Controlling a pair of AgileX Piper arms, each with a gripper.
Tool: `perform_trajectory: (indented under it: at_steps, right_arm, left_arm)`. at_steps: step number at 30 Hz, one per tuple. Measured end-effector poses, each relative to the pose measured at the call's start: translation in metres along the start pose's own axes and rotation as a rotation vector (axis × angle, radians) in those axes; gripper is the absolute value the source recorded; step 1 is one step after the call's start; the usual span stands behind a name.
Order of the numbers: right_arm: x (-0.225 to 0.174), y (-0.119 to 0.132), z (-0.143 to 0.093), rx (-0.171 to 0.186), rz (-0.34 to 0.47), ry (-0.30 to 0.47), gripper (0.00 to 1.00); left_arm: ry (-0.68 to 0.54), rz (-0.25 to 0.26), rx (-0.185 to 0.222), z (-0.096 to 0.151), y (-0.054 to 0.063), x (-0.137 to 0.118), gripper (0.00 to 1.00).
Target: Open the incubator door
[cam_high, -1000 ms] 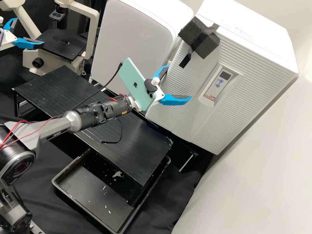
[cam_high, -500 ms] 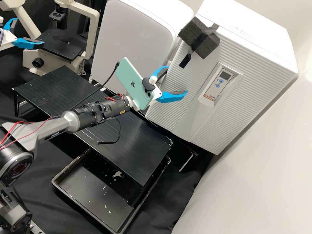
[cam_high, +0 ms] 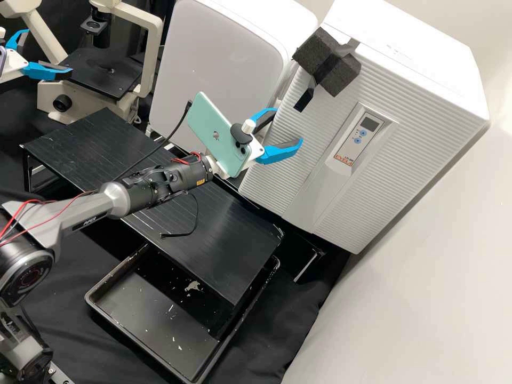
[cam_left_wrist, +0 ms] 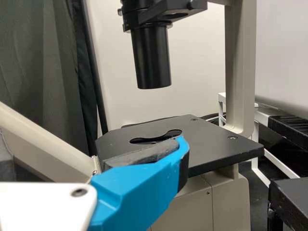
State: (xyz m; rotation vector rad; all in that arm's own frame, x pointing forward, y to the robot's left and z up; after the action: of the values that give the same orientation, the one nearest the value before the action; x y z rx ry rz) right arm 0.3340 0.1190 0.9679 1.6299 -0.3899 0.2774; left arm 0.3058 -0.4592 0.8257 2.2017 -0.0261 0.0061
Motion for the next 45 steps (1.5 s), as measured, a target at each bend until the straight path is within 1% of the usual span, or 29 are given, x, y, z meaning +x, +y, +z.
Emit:
perform_trajectory:
  at_steps: [4, 9, 12, 15, 17, 20, 29, 32, 38, 41, 43, 44, 45]
  right_arm:
    - [0.000, 0.000, 0.000, 0.001, -0.003, 0.000, 0.00]
    - [-0.001, -0.001, 0.000, -0.012, -0.009, 0.006, 0.00]
    - [-0.002, 0.000, -0.001, -0.014, -0.008, 0.008, 0.00]
    - [-0.003, -0.001, 0.000, -0.021, -0.013, 0.010, 0.00]
    - [-0.004, 0.001, 0.001, -0.035, -0.013, 0.016, 0.00]
    - [-0.007, 0.004, 0.002, -0.039, -0.015, 0.021, 0.00]
    - [-0.024, 0.021, 0.006, -0.015, -0.030, 0.013, 0.00]
    - [-0.029, 0.025, 0.009, -0.028, -0.029, 0.012, 0.00]
    - [-0.052, 0.036, 0.012, -0.030, -0.008, 0.014, 0.00]
    - [-0.065, 0.043, 0.013, 0.014, 0.018, 0.000, 0.00]
    - [-0.075, 0.047, 0.014, 0.026, 0.045, -0.013, 0.00]
    - [-0.080, 0.049, 0.013, 0.026, 0.059, -0.009, 0.00]
    - [-0.083, 0.051, 0.013, 0.025, 0.082, -0.009, 1.00]
  left_arm:
    - [0.000, 0.000, 0.000, 0.000, 0.000, 0.000, 1.00]
    - [0.000, 0.000, 0.000, 0.000, 0.000, 0.000, 1.00]
    - [0.000, 0.000, 0.000, 0.000, 0.000, 0.000, 1.00]
    - [0.000, 0.000, 0.000, 0.000, 0.000, 0.000, 1.00]
    - [0.000, 0.000, 0.000, 0.000, 0.000, 0.000, 1.00]
    - [0.000, 0.000, 0.000, 0.000, 0.000, 0.000, 1.00]
    - [0.000, 0.000, 0.000, 0.000, 0.000, 0.000, 1.00]
    - [0.000, 0.000, 0.000, 0.000, 0.000, 0.000, 1.00]
    - [0.000, 0.000, 0.000, 0.000, 0.000, 0.000, 1.00]
    - [0.000, 0.000, 0.000, 0.000, 0.000, 0.000, 1.00]
    - [0.000, 0.000, 0.000, 0.000, 0.000, 0.000, 1.00]
    - [0.000, 0.000, 0.000, 0.000, 0.000, 0.000, 1.00]
    - [0.000, 0.000, 0.000, 0.000, 0.000, 0.000, 1.00]
